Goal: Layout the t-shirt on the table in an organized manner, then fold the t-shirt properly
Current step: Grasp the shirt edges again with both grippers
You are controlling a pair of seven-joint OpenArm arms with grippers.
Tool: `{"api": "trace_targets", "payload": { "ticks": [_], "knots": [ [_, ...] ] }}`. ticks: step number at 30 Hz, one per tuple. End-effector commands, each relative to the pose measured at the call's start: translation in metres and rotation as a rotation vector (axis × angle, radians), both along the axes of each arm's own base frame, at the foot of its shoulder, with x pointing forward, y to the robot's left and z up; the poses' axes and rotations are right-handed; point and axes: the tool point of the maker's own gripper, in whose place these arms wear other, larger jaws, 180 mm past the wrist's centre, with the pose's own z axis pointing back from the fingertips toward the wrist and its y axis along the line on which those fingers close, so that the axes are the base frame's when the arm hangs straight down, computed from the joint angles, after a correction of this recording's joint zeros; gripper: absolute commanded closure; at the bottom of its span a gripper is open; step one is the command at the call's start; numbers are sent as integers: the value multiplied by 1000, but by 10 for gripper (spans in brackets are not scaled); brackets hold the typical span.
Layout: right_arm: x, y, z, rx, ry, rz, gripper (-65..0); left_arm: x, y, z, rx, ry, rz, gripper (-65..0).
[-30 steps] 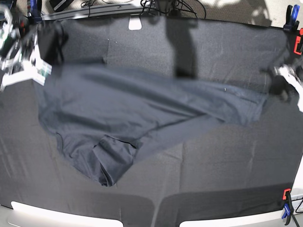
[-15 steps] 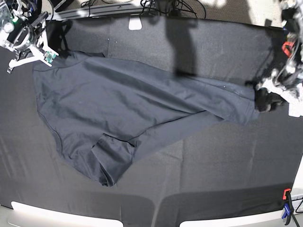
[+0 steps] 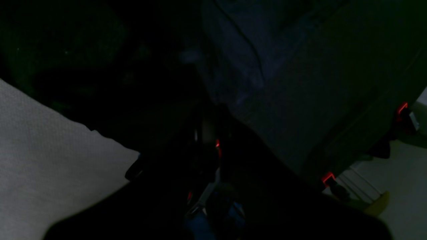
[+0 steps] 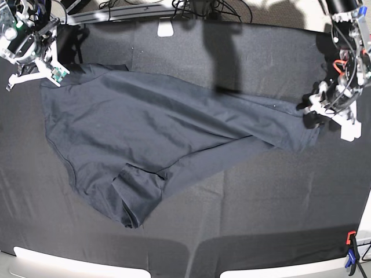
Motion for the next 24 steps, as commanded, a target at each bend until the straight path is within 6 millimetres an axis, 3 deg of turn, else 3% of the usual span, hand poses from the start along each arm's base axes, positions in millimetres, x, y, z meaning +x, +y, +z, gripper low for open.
{"api": "trace_targets", "payload": {
  "ticks": [1, 4, 9, 15, 19, 24],
  "knots": [
    [7, -3, 8, -17, -26, 12, 0, 9, 4, 15, -1, -53, 3, -155],
    [7, -3, 8, -17, -26, 12, 0, 10, -2, 20, -30, -79, -19, 0],
    [7, -3, 8, -17, -26, 12, 0, 9, -24, 38, -107, -144, -128, 0],
    [7, -2, 8, -17, -27, 12, 0, -10, -27, 48, -30, -119, -198, 0],
    [8, -2, 8, -12, -30, 15, 0, -40, -19, 68, 10, -158, -199, 0],
    [8, -2, 8, -12, -30, 15, 0, -92, 17, 79, 72, -133, -125, 0]
  ]
}}
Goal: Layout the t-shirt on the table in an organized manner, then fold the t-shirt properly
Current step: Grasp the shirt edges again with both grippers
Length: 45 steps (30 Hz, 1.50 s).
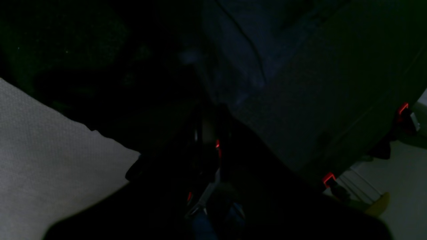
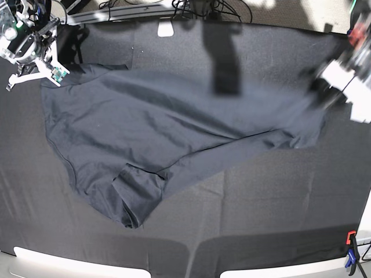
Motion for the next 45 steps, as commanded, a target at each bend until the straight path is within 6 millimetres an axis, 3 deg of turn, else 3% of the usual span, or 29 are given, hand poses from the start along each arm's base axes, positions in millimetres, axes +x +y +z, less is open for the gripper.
{"api": "trace_targets", "payload": {
  "ticks": [1, 5, 10, 18, 20, 23, 25, 29, 35, 40, 45],
  "knots": [
    [7, -2, 8, -15, -26, 14, 0, -3, 5, 14, 4, -44, -1, 0],
    [7, -2, 8, -16, -26, 15, 0, -35, 19, 8, 18, 11, 20, 0],
    [7, -2, 8, -16, -26, 16, 0, -67, 17, -10, 22, 136, 2, 0],
    [4, -8, 8, -46, -8, 5, 0, -87, 14, -21, 31, 222, -35, -7],
    [-1, -13, 8, -73, 20, -2, -26, -94, 10, -24, 46, 246, -85, -126],
    [-3, -16, 8, -90, 33, -12, -169, -96, 9, -25, 55, 257, -106, -262],
    [-3, -16, 8, -91, 34, -13, -220, -94, 12, -23, 70, 256, -116, -271],
    [-2, -15, 8, -86, 29, -9, -223, -86, 24, -15, 121, 246, -147, -271],
    [22, -1, 15, 1, -78, 1, -223, -47, 36, 11, 123, 83, -75, -271],
    [62, 8, 37, 78, -214, -36, -223, -12, 21, 23, 105, -24, -99, -271],
    [106, 5, 63, 105, -360, -31, -223, 26, -9, 10, 255, -97, -203, -261]
  ]
}}
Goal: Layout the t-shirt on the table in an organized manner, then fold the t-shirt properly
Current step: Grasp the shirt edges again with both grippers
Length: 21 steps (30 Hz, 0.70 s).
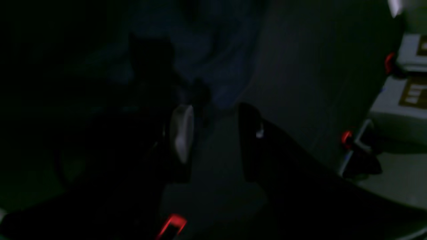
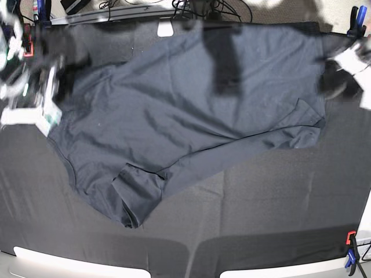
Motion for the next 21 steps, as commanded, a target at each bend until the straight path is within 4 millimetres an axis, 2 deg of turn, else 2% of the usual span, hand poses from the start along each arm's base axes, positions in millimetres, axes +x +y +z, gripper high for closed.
{"api": "trace_targets", "payload": {
  "ticks": [1, 7, 10, 13, 15, 18, 21],
  "knots": [
    [15, -10, 16, -33, -57, -4, -223, 10, -3, 6, 52, -43, -26, -260],
    [39, -40, 23, -37, -99, -94, -223, 26, -30, -23, 396, -54, -220, -255],
    [43, -43, 21, 7, -94, -121, -223, 31, -45, -30, 494, -92, -262, -249],
    [44, -44, 22, 2, -95, -121, -223, 36, -43, -36, 650, -109, -258, -249],
    [44, -44, 22, 2, -96, -121, -223, 38, -44, -42, 661, -110, -265, -249],
    [44, -44, 22, 2, -95, -121, -223, 35, -47, -68, 648, -51, -294, -249],
    [44, -44, 22, 3, -96, -121, -223, 36, -40, -90, 651, 9, -294, -249]
  ]
}}
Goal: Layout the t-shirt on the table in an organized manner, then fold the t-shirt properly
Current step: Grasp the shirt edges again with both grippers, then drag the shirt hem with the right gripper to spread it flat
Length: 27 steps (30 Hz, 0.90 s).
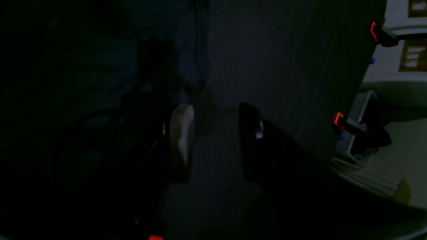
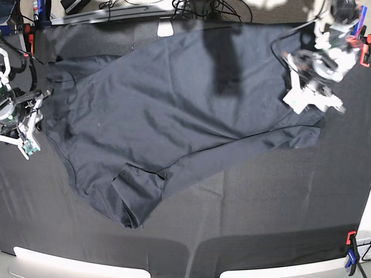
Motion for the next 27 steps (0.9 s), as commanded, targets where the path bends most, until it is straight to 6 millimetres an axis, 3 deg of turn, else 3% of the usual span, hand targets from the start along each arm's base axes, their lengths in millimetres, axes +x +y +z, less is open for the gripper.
{"api": "trace_targets", "payload": {
  "ticks": [1, 5, 10, 16, 18, 22, 27],
  "knots": [
    [9, -6, 17, -32, -46, 7, -223, 10, 10, 5, 26, -22, 22, -249],
    [9, -6, 17, -32, -46, 7, -223, 23, 25, 8, 87, -58, 58, -233],
    [12, -3, 18, -24, -60, 18, -223, 32, 23, 16, 80, -90, 50, 0],
    [21, 8, 25, 13, -127, 73, -223, 44, 36, 29, 91, -166, 139, 0],
    [28, 22, 30, 48, -167, 132, -239, 50, 42, 35, 95, -205, 180, 0],
    [49, 54, 43, 160, -276, 215, -352, 53, 39, 39, 78, -229, 173, 0],
    [78, 82, 42, 248, -317, 251, -356, 53, 38, 39, 71, -230, 173, 0]
  ]
}}
